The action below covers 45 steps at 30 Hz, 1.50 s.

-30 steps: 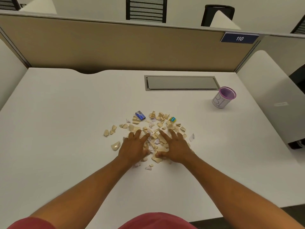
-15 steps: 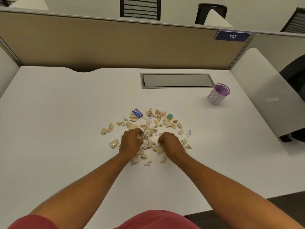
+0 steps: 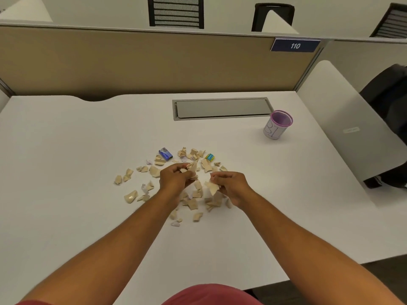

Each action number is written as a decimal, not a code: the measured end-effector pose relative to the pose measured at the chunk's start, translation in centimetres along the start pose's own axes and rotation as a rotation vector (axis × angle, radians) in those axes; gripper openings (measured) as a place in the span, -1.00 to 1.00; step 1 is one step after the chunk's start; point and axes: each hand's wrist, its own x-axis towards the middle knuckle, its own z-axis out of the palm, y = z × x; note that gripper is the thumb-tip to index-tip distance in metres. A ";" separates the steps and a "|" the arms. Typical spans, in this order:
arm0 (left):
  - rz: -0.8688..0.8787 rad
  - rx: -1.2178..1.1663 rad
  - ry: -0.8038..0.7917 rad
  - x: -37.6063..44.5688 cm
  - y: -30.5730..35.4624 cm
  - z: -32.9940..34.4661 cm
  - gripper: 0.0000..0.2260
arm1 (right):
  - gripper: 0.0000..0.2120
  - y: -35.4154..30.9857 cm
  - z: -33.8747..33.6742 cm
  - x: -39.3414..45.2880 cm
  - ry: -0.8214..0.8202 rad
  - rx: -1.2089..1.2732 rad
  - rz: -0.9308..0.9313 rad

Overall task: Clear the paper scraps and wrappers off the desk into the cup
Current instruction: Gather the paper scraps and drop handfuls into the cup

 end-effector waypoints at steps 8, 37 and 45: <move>-0.024 -0.117 -0.025 -0.6 0.4 9.9 -0.75 | -0.82 -6.0 -8.3 2.7 -0.073 0.244 0.003; -0.013 -0.212 -0.006 0.2 0.5 24.0 -0.77 | -0.78 -21.1 -24.0 19.9 0.038 -1.338 -0.663; -0.020 -0.190 -0.024 0.1 0.2 25.2 -0.76 | -0.79 -25.2 -22.9 19.2 -0.113 -1.462 -0.512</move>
